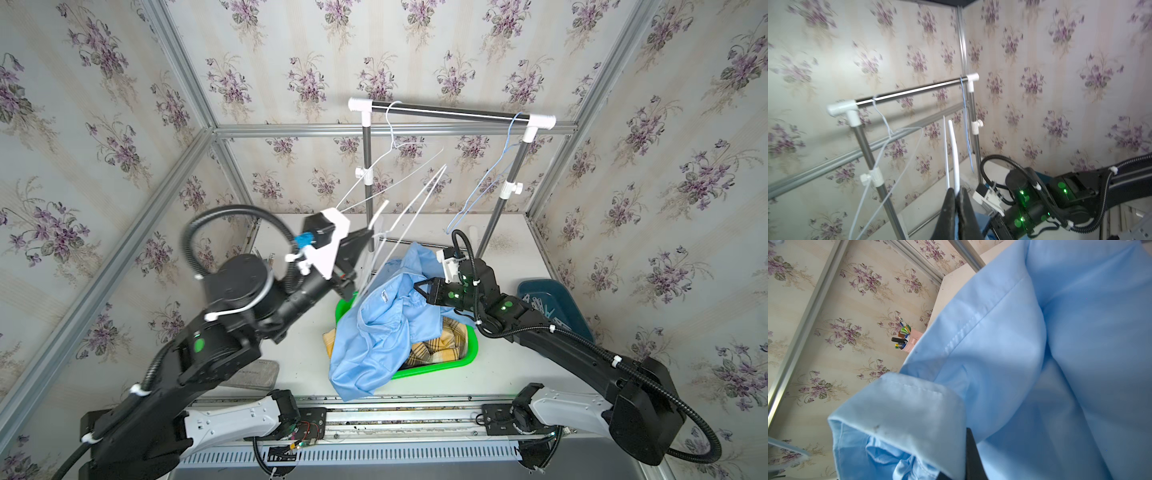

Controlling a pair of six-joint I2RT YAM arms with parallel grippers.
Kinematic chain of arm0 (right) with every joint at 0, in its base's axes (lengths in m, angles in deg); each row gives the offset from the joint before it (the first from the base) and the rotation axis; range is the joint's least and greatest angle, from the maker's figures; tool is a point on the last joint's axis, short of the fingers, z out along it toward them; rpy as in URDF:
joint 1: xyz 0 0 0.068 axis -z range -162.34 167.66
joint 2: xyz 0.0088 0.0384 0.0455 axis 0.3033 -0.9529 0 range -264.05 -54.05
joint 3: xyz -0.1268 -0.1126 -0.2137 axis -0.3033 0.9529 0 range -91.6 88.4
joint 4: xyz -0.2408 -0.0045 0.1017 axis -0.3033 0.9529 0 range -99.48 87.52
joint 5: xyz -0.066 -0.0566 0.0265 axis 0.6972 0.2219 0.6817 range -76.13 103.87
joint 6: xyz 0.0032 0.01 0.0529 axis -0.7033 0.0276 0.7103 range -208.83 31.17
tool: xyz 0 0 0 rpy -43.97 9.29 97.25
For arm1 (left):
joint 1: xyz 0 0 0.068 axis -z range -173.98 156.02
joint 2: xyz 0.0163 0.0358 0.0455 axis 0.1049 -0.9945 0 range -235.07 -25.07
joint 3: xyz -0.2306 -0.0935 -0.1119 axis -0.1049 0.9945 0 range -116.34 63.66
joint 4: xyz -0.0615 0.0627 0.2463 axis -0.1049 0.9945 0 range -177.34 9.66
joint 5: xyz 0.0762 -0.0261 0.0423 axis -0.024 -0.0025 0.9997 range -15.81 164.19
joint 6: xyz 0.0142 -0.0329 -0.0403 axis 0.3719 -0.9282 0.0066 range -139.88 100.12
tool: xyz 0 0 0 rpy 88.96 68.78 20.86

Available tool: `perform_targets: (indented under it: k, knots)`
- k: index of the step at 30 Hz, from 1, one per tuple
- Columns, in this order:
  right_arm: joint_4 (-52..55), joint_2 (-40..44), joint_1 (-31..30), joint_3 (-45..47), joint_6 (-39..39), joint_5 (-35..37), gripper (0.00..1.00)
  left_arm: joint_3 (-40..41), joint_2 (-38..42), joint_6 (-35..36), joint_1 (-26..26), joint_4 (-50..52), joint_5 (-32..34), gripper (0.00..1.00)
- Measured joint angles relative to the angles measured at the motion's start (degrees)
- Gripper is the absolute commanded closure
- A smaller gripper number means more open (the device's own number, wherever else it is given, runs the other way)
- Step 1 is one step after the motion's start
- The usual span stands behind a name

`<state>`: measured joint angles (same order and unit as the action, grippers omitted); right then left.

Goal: Remove the clothespins securing long-sleeve shirts to the hanger
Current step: Remove the long-sleeve shirt from the hanger, then adjust the long-sleeve shirt at the bin.

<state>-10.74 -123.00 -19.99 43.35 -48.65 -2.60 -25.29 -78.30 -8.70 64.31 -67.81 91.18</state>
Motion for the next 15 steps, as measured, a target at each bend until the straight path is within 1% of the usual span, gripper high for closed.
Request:
perform_targets:
  k: [2,6,11,12,14,15]
  knots:
    - [0.31,0.35,-0.37,0.94,-0.20,0.87,1.00,-1.90,2.49,0.90,-0.13,-0.26,2.84,1.00]
    - [0.31,0.22,-2.38,2.89,-1.14,2.08,1.00,-5.51,2.97,2.97,-0.13,2.91,5.79,1.00]
    - [-1.66,-2.91,-4.37,7.43,-1.03,3.48,0.99,-2.95,3.32,3.65,-0.15,7.98,9.05,1.00]
    - [-2.54,-3.96,-4.79,8.63,-1.03,4.02,0.92,-2.01,3.32,3.61,-0.15,9.44,9.25,1.00]
    - [-3.67,-5.05,-5.09,10.36,-0.96,4.28,0.68,-0.61,3.65,2.99,-0.15,11.52,9.27,1.00]
    - [-4.13,-4.87,-5.14,10.95,-0.98,4.46,0.54,-0.22,3.76,2.47,-0.15,12.66,9.25,1.00]
